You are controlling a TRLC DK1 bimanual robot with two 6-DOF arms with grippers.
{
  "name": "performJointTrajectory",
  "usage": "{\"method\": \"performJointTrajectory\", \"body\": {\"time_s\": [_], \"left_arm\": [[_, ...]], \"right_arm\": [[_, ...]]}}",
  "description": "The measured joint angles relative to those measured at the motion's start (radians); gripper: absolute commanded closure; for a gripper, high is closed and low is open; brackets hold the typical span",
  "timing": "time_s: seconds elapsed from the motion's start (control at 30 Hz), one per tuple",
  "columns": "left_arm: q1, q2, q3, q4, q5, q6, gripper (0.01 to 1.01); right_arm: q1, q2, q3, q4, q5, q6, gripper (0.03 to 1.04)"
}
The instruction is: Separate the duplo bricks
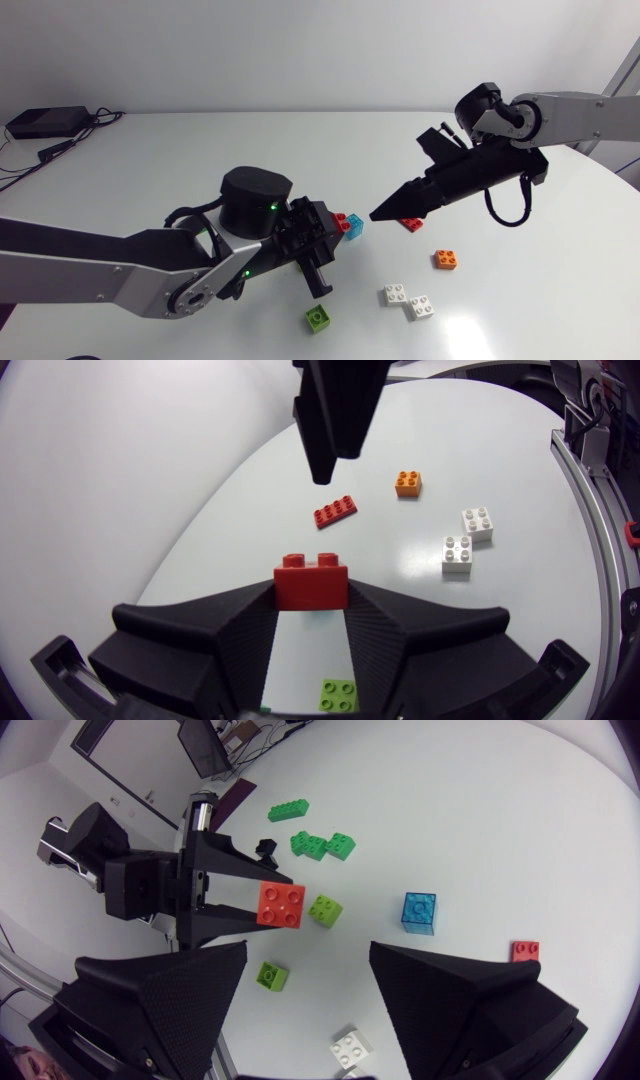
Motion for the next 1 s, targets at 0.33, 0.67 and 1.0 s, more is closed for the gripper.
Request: {"method": "performJointTrajectory", "body": {"time_s": [0.33,0.67,1.0], "left_arm": [[-0.032,0.000,0.019,0.000,-0.002,-0.004,0.666],[-0.040,0.020,0.037,0.001,-0.004,-0.011,0.666],[-0.052,0.020,0.039,0.003,-0.012,-0.011,0.666]], "right_arm": [[0.068,0.077,0.040,-0.005,-0.024,0.000,0.20],[0.100,0.078,0.039,0.002,-0.027,0.001,0.36],[0.125,0.081,0.024,0.047,-0.017,0.022,0.81]]}}
